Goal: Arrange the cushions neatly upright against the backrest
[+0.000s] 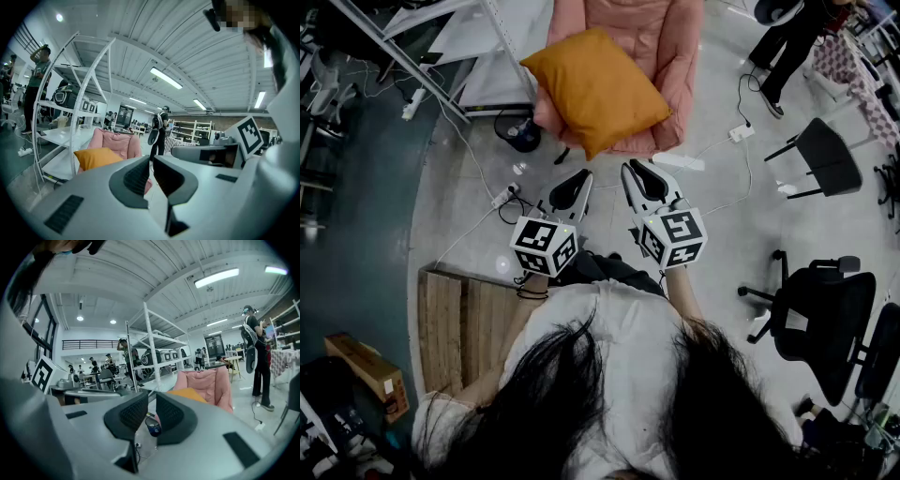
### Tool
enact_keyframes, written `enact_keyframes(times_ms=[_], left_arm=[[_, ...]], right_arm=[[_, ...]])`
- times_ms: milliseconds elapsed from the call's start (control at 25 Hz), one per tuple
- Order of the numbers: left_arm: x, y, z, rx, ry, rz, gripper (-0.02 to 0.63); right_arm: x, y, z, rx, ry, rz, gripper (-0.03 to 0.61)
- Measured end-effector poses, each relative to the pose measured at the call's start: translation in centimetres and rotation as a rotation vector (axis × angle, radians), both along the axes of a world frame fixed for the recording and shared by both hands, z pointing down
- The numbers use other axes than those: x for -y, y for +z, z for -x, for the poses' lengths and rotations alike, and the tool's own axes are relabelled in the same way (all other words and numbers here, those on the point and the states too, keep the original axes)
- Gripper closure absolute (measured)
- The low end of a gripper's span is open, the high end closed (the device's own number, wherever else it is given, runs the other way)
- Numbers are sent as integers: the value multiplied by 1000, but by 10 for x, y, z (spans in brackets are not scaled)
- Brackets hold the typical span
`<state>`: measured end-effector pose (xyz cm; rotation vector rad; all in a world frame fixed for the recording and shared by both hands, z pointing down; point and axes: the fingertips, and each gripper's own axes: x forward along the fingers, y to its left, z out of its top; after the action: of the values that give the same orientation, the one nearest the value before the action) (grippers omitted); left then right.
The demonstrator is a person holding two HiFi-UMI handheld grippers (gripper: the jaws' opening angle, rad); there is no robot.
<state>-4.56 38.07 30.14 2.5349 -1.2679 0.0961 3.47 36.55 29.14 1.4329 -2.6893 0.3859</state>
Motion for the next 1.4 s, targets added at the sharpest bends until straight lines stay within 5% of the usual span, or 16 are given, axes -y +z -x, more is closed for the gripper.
enact_keyframes(times_ms=[880, 1400], left_arm=[[7, 4, 20, 33, -33, 28, 581], [117, 23, 24, 15, 16, 63, 581]], right_arm=[[10, 12, 2, 45, -12, 31, 512], [108, 29, 5, 16, 25, 72, 512]])
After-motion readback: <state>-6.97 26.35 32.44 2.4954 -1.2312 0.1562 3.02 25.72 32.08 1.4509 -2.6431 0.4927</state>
